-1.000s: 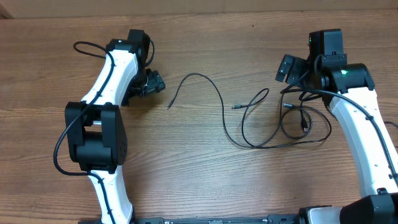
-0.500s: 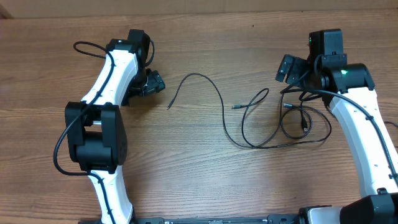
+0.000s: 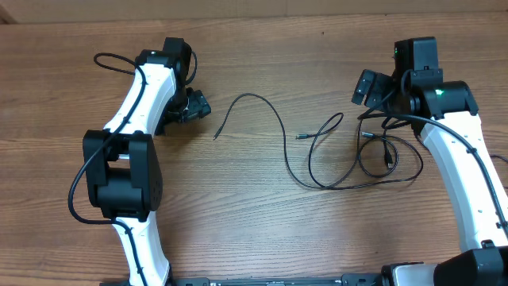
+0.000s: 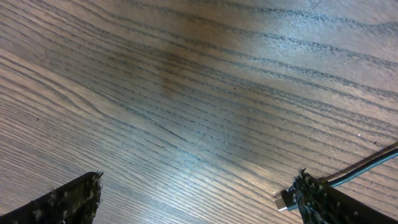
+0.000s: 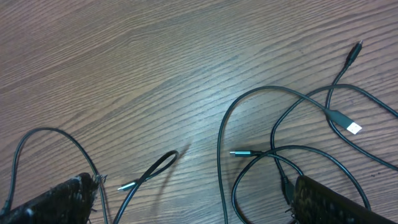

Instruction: Untangle cables

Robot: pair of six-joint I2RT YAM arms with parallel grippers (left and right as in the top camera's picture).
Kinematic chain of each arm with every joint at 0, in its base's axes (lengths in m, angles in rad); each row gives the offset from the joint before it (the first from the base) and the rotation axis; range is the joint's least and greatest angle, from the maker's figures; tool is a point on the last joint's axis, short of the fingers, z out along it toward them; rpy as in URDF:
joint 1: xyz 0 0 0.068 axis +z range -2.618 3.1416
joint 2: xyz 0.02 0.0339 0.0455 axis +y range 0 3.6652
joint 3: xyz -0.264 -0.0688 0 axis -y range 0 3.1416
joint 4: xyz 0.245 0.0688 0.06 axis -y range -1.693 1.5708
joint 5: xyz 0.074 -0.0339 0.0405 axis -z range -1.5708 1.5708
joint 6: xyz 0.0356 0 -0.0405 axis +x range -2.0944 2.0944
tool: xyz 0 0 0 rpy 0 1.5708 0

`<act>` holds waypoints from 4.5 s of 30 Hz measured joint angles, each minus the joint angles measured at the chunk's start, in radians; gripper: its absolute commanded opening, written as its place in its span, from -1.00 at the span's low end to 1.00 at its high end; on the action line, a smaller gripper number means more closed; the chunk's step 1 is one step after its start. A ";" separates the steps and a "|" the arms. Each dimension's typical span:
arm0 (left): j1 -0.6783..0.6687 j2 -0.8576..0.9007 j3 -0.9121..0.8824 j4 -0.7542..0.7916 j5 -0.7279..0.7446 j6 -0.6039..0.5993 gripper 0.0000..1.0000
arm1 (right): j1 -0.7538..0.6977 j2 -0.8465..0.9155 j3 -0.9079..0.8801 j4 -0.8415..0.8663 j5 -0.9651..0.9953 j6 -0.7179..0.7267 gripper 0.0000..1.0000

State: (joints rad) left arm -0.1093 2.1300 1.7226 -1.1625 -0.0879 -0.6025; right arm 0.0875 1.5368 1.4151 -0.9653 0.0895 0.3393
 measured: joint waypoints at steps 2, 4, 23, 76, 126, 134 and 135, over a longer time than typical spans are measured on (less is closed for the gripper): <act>0.000 0.000 0.000 0.000 0.000 0.000 0.99 | 0.000 0.000 0.000 0.000 0.000 0.000 1.00; 0.000 0.000 0.000 0.000 0.000 0.000 0.99 | 0.000 0.000 0.000 0.000 0.000 0.000 1.00; 0.000 0.000 0.000 0.000 0.000 0.000 0.99 | 0.000 0.000 0.000 -0.001 0.000 0.000 1.00; 0.000 -0.681 -0.011 -0.031 -0.007 0.000 0.98 | 0.000 0.000 0.000 0.000 0.000 0.000 1.00; 0.001 -1.268 -1.608 1.640 0.126 0.396 0.99 | 0.000 0.000 0.000 -0.001 0.000 0.000 1.00; 0.001 -1.408 -1.714 1.615 0.125 0.393 0.99 | 0.000 0.000 0.000 -0.001 0.000 0.000 1.00; 0.001 -1.420 -1.714 1.615 0.123 0.393 0.99 | 0.000 0.000 0.000 0.000 0.000 0.000 1.00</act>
State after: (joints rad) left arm -0.1081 0.7097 0.0086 0.4522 0.0349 -0.2096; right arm 0.0875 1.5368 1.4151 -0.9657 0.0895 0.3393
